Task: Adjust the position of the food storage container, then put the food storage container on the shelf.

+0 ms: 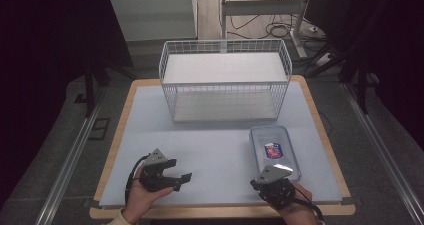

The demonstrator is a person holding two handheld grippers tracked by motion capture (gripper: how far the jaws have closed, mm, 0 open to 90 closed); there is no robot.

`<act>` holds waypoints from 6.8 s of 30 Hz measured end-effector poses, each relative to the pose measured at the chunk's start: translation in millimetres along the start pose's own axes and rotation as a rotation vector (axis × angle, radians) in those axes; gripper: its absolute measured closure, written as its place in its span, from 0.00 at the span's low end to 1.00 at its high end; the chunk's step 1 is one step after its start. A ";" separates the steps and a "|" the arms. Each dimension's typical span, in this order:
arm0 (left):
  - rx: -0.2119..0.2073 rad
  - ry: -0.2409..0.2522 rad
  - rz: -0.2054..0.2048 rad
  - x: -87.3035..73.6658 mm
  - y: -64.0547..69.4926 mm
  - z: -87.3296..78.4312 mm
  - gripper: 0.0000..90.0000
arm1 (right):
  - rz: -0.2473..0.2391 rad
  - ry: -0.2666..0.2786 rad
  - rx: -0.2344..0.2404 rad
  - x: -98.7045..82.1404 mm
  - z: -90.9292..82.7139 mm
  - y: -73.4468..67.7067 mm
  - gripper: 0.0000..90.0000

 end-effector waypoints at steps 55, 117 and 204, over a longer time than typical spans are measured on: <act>-0.008 -0.011 -0.031 0.0 -5.9 4.6 0.20 | 0.302 0.066 -0.218 -98.8 -73.8 131.6 1.00; -0.005 -0.008 -0.035 1.7 -10.5 4.4 0.21 | 0.429 -0.039 -0.192 -9.5 -23.5 204.1 1.00; -0.141 -0.022 -0.290 25.5 -19.9 15.0 0.23 | 0.505 0.294 0.341 9.9 9.1 100.9 0.22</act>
Point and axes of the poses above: each handheld gripper's, and its own axes: z roughly forward along the jaws, x roughly out of its top, y roughly to its right, the point moved 6 cm from there along z, roughly forward along the jaws, and after that the axes turned 10 degrees about x, right-handed, at the moved point
